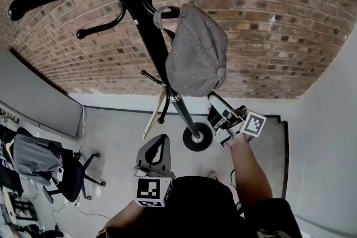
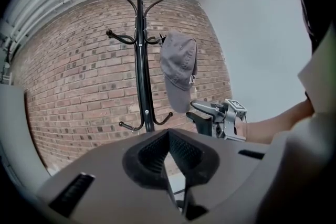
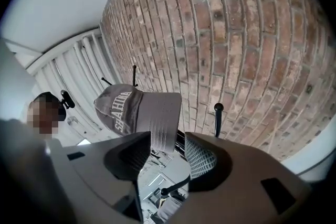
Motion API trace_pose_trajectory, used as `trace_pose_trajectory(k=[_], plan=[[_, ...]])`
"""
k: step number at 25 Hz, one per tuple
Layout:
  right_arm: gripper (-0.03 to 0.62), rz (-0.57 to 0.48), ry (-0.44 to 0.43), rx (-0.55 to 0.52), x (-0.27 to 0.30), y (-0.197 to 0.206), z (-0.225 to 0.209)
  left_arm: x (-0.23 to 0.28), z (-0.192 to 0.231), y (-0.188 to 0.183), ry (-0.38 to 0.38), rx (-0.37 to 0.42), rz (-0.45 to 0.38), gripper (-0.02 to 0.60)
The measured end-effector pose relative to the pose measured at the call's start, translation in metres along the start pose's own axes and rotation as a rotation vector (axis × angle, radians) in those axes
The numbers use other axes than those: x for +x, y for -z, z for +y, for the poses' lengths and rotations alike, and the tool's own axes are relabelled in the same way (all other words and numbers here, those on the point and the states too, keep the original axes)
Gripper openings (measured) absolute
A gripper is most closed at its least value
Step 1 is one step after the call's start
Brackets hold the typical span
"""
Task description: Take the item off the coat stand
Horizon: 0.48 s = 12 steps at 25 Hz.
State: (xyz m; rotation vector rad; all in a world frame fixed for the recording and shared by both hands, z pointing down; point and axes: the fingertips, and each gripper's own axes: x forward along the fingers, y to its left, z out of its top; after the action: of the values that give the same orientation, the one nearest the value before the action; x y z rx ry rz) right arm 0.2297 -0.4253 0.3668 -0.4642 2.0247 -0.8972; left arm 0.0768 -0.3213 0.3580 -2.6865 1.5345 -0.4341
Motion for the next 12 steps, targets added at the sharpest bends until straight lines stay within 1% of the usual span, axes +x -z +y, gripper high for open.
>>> trace_pose_trajectory(k=[6, 10, 12], plan=[[0.183, -0.045, -0.106, -0.001, 0.01, -0.014, 0.006, -0.001, 0.002, 0.004, -0.03, -0.004, 0.024, 0.025], [0.181, -0.058, -0.165, -0.008, 0.011, -0.018, 0.016, -0.003, -0.003, 0.006, -0.025, 0.002, 0.033, 0.025], [0.181, -0.054, -0.218, -0.007, 0.005, -0.014, 0.025, -0.004, -0.006, 0.007, -0.019, 0.005, 0.034, 0.025]])
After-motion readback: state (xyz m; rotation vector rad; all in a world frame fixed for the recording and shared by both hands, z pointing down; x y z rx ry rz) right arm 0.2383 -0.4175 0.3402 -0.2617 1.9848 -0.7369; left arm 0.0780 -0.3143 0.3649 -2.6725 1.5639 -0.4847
